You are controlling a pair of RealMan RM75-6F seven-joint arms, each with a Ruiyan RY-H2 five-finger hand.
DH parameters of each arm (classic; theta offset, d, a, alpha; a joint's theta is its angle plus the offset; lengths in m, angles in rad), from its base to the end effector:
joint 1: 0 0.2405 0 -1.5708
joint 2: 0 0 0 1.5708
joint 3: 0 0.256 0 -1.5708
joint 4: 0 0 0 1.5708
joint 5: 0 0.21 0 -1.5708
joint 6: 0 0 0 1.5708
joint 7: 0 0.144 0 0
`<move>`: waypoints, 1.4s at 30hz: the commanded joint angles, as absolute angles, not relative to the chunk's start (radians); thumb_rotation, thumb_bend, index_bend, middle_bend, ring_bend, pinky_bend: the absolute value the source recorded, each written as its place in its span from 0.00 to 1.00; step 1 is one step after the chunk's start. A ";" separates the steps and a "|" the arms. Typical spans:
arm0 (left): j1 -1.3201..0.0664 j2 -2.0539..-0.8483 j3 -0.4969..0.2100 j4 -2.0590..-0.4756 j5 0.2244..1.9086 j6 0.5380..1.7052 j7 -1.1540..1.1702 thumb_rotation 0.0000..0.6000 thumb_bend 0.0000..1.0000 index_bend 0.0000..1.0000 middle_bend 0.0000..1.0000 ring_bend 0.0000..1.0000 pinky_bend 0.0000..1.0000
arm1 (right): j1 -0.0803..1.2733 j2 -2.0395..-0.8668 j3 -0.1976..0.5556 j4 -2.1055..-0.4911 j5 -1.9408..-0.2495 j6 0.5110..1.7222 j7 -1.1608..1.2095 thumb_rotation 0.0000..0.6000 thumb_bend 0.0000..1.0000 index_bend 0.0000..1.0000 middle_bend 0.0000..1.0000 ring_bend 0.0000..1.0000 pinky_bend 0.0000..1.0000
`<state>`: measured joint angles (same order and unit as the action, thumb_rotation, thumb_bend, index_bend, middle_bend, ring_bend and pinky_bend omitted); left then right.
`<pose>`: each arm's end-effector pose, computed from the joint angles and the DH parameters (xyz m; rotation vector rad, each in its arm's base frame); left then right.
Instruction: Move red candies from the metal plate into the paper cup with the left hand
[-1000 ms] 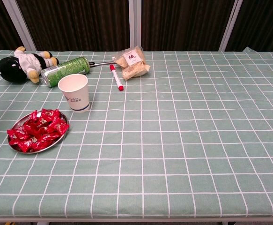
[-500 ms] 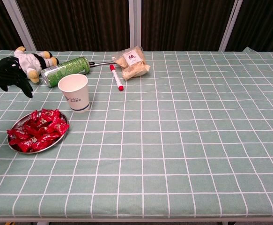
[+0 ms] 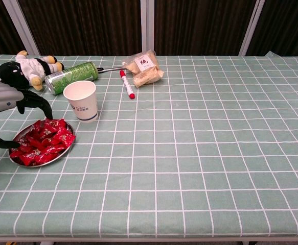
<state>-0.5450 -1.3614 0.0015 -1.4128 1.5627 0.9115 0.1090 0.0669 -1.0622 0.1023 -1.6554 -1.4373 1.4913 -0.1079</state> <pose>-0.2477 0.2828 0.0156 -2.1160 -0.8247 -0.7068 -0.3128 -0.1855 0.1849 1.3291 -0.8077 0.8125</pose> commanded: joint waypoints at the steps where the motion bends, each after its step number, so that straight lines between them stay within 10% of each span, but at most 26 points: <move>1: -0.551 -1.377 0.004 -1.404 1.547 0.902 0.129 1.00 0.24 0.33 0.29 0.21 0.36 | 0.066 -1.063 0.102 -1.652 -1.433 1.489 -0.104 1.00 0.10 0.00 0.09 0.07 0.18; 13: -0.561 -1.420 0.019 -1.363 1.499 0.881 0.191 1.00 0.24 0.33 0.29 0.21 0.37 | 0.072 -1.070 0.099 -1.635 -1.425 1.469 -0.091 1.00 0.10 0.00 0.09 0.07 0.18; 42: -0.567 -1.503 0.057 -1.221 1.573 0.978 0.041 1.00 0.39 0.58 0.61 0.57 0.79 | 0.065 -1.064 0.096 -1.645 -1.411 1.467 -0.095 1.00 0.10 0.00 0.10 0.07 0.18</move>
<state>-0.5664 -1.5002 0.0551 -1.2260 1.5687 0.9739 0.0477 0.0650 -1.0638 0.0959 -1.6453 -1.4112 1.4670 -0.0951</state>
